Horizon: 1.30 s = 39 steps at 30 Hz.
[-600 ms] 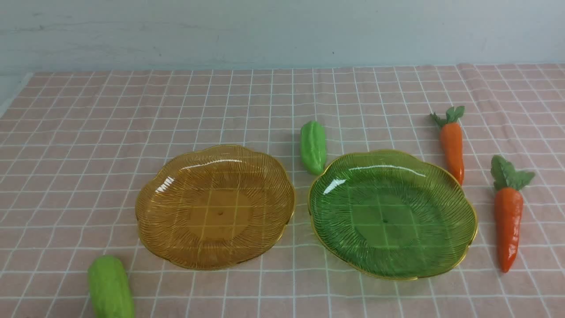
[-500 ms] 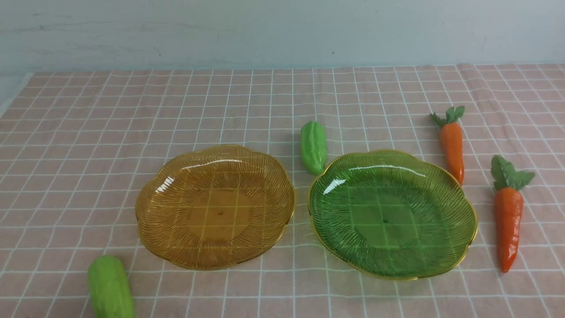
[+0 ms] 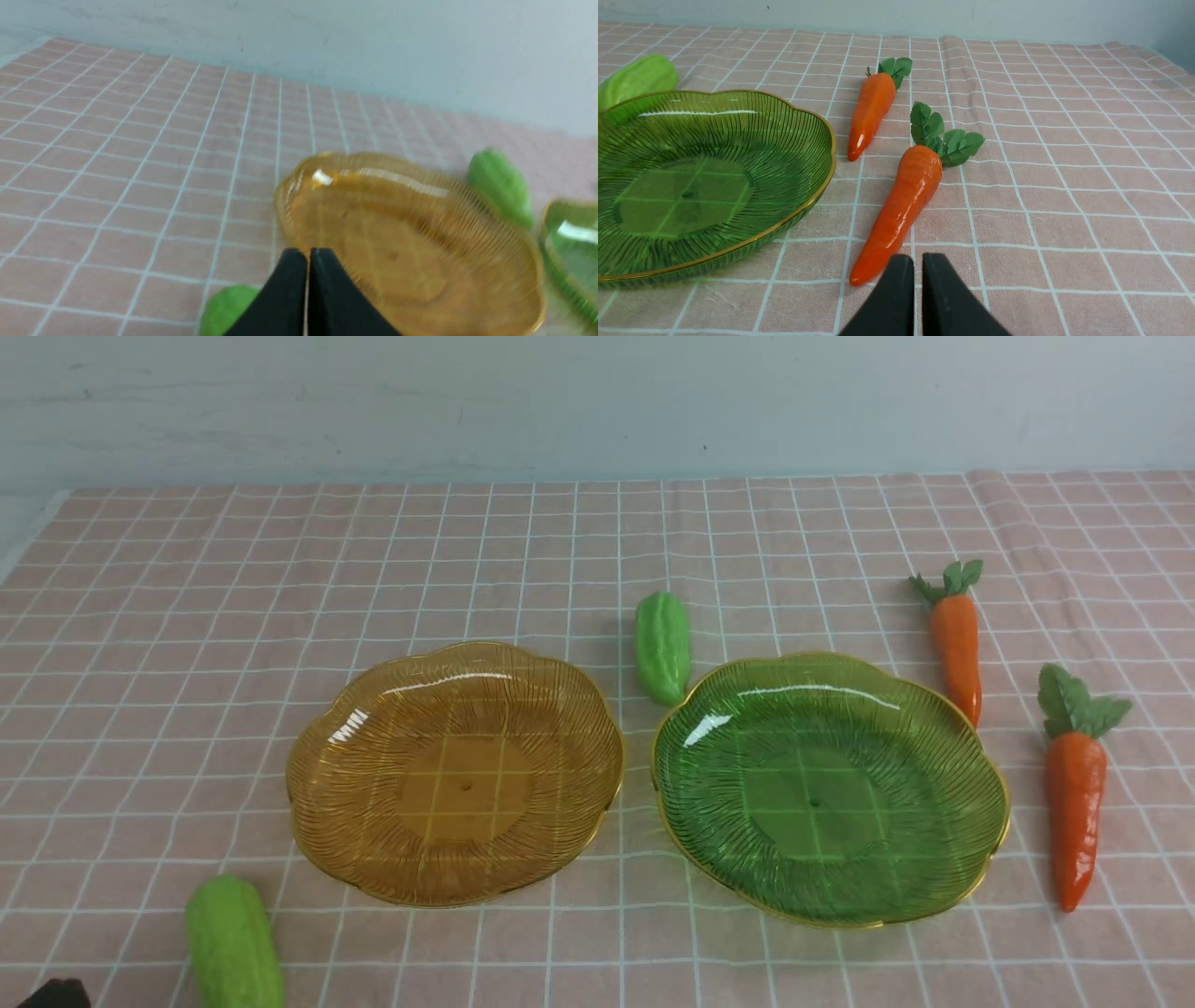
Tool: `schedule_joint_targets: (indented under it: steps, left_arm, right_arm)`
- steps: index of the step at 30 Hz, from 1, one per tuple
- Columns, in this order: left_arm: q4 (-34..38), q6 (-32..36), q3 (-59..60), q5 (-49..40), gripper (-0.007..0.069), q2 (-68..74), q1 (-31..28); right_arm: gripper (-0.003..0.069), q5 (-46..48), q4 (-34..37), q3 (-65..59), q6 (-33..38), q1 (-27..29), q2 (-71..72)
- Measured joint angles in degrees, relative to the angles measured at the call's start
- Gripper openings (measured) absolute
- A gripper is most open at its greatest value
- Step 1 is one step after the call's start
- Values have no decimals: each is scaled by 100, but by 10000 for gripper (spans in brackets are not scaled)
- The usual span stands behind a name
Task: Put different types of vegetables on the plate.
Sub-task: 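Put the green cucumber next to the left plate into that plate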
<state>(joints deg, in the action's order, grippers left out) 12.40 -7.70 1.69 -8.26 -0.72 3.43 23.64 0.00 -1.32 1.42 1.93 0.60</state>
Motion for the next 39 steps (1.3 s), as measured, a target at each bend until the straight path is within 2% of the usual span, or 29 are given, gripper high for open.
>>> schedule_joint_targets:
  steps: [4,11,13,16,22,25,28,29,31,33,39]
  left_arm:
    - [883,-236,0,750,-3,0,0]
    - [1689,-298,4,2347,-3,0,0]
    - [1814,-357,-119,2586,-3,0,0]
    - [1880,-317,-615,2336,-3,0,0]
    - [1866,477,-2233,164,-3,665,0]
    - [1784,660,-2946,-1383,-3,1513,0]
    - [1621,673,-3388,-2418,-3,2201,0]
    - [1532,667,-3533,-2654,-3,2379,0]
    - [1107,635,-3903,-3776,-3,3351,0]
    - [489,601,-4124,-4620,-3,4407,0]
    - [-197,336,-4124,-4773,-3,5407,0]
  right_arm:
    - [22,0,0,0,0,0,0]
    - [22,0,0,0,0,0,0]
    - [22,-14,57,0,-7,0,0]
    - [22,-180,436,-11,-143,0,0]
    - [22,-962,1783,-23,-613,0,0]
    - [22,-1371,2637,-23,-894,0,0]
    - [22,-1611,3235,-23,-966,0,0]
    - [22,-1679,3416,-23,-971,0,0]
    - [22,-1748,3617,-23,-971,0,0]
    - [22,-1832,3784,-23,-971,0,0]
    - [22,-1943,3869,-23,-971,0,0]
